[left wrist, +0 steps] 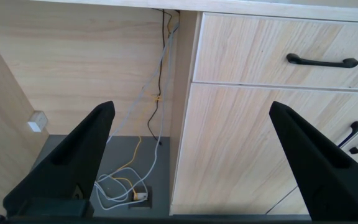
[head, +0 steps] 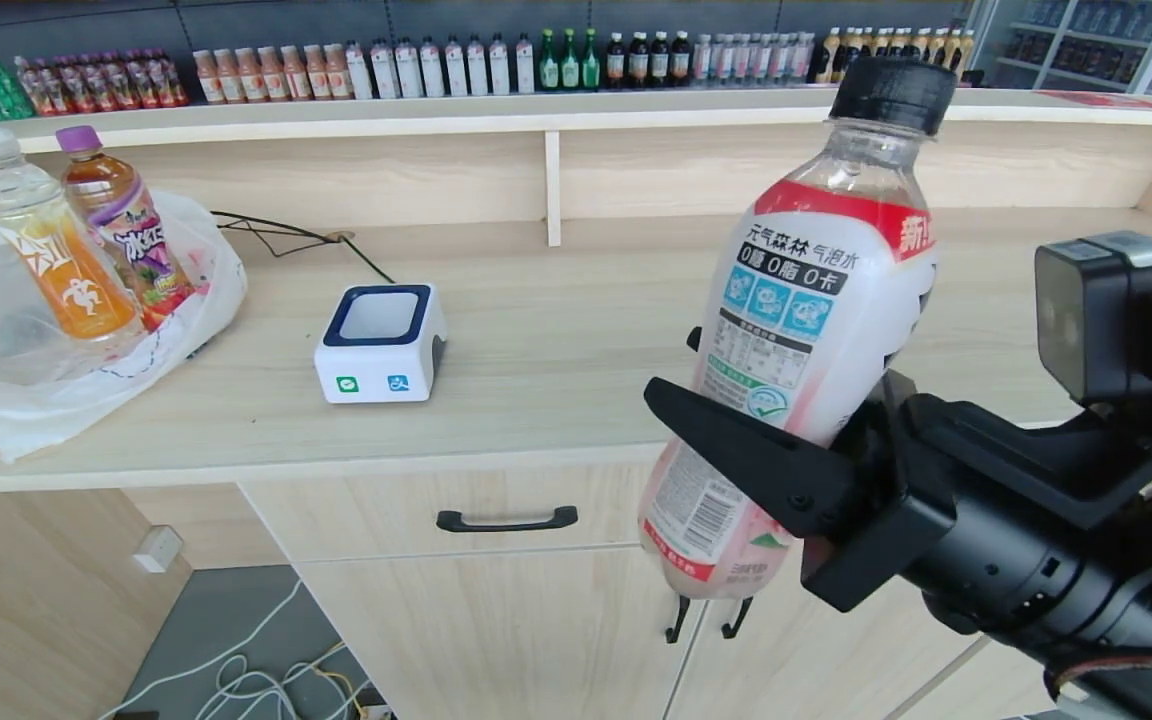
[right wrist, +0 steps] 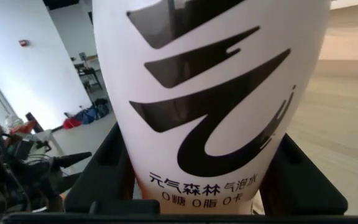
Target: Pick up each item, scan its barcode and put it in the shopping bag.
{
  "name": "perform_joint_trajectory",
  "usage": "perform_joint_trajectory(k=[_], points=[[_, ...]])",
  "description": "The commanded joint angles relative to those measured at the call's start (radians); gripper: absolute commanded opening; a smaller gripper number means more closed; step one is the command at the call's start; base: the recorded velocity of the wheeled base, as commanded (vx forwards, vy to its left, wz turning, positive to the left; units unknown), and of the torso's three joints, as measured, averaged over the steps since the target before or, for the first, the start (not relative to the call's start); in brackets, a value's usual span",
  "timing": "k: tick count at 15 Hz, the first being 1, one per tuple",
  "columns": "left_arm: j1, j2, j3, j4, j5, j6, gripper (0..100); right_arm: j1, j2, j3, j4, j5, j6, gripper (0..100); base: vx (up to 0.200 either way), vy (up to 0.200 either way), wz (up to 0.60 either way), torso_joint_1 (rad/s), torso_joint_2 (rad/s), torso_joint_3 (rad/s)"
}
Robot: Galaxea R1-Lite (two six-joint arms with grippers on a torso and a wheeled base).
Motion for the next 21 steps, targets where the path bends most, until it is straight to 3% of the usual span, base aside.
perform_joint_trajectory(k=[1, 6, 8, 10, 13, 21], points=[[-0.002, 0.0, 0.0, 0.0, 0.0, 0.0, 100, -0.003, 0.024, 0.016, -0.001, -0.033, -0.045, 0, 0.0, 0.0, 0.0, 0.0, 0.0, 0.0], [0.0, 0.0, 0.0, 0.0, 0.0, 0.0, 100, -0.04, 0.045, 0.048, -0.001, -0.173, -0.225, 0, 0.0, 0.0, 0.0, 0.0, 0.0, 0.0], [-0.002, 0.0, 0.0, 0.0, 0.0, 0.02, 100, -0.132, 0.062, 0.045, -0.004, -0.176, -0.285, 0, 0.0, 0.0, 0.0, 0.0, 0.0, 0.0], [-0.002, 0.0, 0.0, 0.002, -0.002, 0.023, 100, -0.261, 0.093, -0.015, -0.038, -0.176, -0.352, 0, 0.0, 0.0, 0.0, 0.0, 0.0, 0.0], [-0.002, 0.0, 0.0, 0.0, 0.0, 0.015, 100, -0.361, 0.128, -0.062, -0.105, -0.181, -0.372, 0, 0.0, 0.0, 0.0, 0.0, 0.0, 0.0], [-0.002, 0.0, 0.0, 0.0, 0.0, 0.012, 100, -0.392, 0.149, -0.067, -0.128, -0.19, -0.383, 0, 0.0, 0.0, 0.0, 0.0, 0.0, 0.0]])
